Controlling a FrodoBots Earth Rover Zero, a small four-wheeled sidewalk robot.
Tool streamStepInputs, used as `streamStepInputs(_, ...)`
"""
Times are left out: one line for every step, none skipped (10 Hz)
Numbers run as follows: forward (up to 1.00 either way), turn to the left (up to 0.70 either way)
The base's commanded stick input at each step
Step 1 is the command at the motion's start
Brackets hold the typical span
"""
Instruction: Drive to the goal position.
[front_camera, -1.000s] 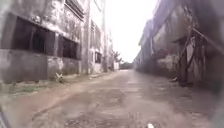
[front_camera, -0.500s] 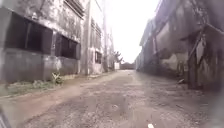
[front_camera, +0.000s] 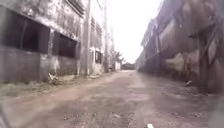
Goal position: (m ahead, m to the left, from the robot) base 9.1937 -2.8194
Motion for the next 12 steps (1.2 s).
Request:
streamStepInputs(0.7,0.0)
streamStepInputs(0.7,0.0)
streamStepInputs(0.7,0.0)
streamStepInputs(0.7,0.0)
streamStepInputs(0.7,0.0)
streamStepInputs(0.7,0.0)
streamStepInputs(0.7,0.0)
streamStepInputs(0.7,0.0)
streamStepInputs(0.7,0.0)
streamStepInputs(0.7,0.0)
streamStepInputs(0.7,0.0)
streamStepInputs(0.7,-0.07)
